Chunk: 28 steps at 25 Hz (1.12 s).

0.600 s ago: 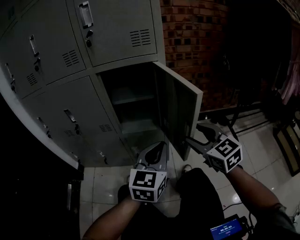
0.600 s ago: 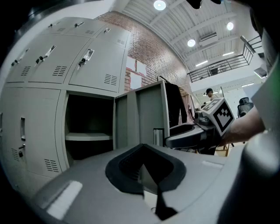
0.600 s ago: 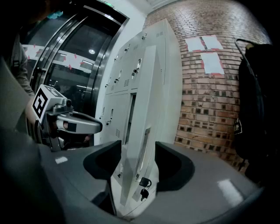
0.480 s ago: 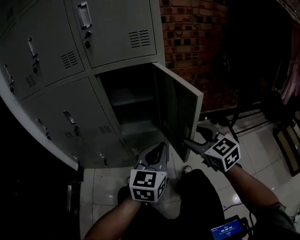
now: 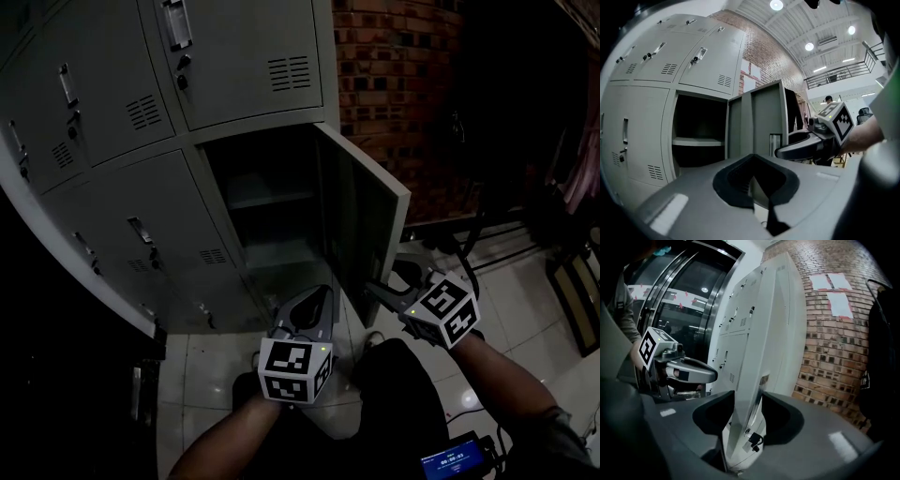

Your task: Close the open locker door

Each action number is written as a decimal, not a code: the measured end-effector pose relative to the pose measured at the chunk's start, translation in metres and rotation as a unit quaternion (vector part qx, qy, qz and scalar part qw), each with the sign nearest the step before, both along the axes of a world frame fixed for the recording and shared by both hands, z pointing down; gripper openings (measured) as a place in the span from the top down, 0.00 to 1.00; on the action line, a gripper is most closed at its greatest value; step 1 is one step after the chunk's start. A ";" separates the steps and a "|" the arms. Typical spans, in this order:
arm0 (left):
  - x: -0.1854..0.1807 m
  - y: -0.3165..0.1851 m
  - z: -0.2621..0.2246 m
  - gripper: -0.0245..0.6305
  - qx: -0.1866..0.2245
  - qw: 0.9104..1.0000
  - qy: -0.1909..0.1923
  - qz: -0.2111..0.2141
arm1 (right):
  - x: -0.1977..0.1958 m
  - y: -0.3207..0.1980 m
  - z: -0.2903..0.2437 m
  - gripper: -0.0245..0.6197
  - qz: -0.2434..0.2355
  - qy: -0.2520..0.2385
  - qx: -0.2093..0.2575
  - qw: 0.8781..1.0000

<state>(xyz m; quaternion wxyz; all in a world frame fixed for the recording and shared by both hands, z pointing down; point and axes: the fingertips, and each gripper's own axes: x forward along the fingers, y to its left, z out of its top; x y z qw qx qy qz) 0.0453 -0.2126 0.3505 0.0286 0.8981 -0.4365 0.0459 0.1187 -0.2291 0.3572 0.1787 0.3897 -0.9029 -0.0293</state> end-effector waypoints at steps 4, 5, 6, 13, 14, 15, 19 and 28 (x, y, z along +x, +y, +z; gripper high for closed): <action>-0.012 0.004 -0.002 0.96 0.003 1.000 0.001 -0.006 | -0.023 0.010 0.000 0.65 -0.020 0.024 0.007 0.999; -0.016 0.005 -0.003 0.96 0.005 1.000 0.001 -0.009 | -0.029 0.013 -0.002 0.65 -0.026 0.024 0.010 0.999; -0.020 0.005 -0.004 0.96 0.006 1.000 0.001 -0.011 | -0.035 0.015 -0.003 0.67 -0.033 0.024 0.013 0.999; -0.055 0.005 -0.006 0.96 0.010 0.999 0.003 -0.039 | -0.080 0.017 -0.004 0.69 -0.067 0.023 0.017 0.997; -0.061 0.004 -0.006 0.96 0.011 0.999 0.002 -0.043 | -0.087 0.016 -0.004 0.69 -0.071 0.024 0.018 0.997; -0.067 0.004 -0.006 0.96 0.012 0.999 0.002 -0.047 | -0.093 0.015 -0.005 0.70 -0.074 0.024 0.019 0.997; -0.094 0.001 -0.005 0.96 0.014 0.998 0.000 -0.067 | -0.119 0.007 -0.005 0.72 -0.079 0.022 0.020 0.996; -0.155 -0.006 0.001 0.96 0.014 0.994 -0.004 -0.112 | -0.174 -0.019 -0.005 0.73 -0.071 0.013 0.018 0.997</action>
